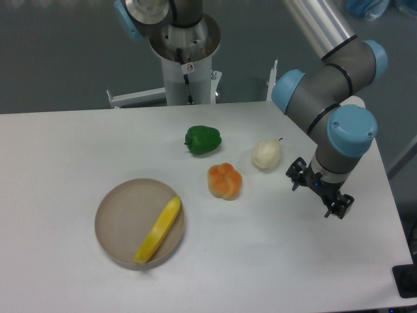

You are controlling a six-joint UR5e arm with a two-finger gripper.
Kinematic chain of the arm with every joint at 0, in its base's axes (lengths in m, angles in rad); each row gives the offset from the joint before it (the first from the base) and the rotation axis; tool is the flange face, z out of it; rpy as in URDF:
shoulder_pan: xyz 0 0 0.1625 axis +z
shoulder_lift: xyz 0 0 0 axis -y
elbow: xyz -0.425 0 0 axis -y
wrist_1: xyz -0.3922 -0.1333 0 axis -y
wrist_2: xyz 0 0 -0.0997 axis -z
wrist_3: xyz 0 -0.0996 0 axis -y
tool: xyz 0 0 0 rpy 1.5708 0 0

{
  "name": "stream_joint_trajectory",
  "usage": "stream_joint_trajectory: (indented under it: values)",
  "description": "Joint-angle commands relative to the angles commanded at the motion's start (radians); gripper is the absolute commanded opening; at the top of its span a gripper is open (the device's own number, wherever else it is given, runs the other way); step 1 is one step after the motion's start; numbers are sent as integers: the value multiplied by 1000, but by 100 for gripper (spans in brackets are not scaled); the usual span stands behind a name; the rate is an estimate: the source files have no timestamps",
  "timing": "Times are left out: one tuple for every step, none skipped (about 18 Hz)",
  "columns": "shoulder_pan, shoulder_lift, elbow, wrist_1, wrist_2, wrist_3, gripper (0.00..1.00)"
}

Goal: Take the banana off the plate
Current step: 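Move the open gripper over the yellow banana on the beige plate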

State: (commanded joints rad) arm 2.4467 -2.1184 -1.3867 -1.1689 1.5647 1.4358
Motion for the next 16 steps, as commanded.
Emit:
stream_joint_trajectory:
  values:
    - [0,0,0,0,0,2,100]
    - [0,0,0,0,0,0,100]
    - [0,2,0,0,0,-2,100]
    - [-3,2,2,0,-2,-9,100]
    - [-6,2,2,-2,-3,-15,100]
    - [-18,2,3,-5,-8,-27,100]
    - [-34,5,-1,-11,-5,-58,100]
    - [-49,9,-6,-12,-5,-83,100]
    - [-63,11,-6,-17,-5,-107,100]
    - [-86,12,-5,-35,-2,-147,100]
    - [-112,15,-5,-50,-3,-181,100]
    - [-141,18,-5,-57,-9,-224,100]
    - [-176,21,-5,-55,-11,-282,100]
    - [-210,25,-5,-52,-12,-335,100]
    - [-231,25,-6,-51,-14,-357,100]
    - [-251,23,-6,-49,-14,-373,100]
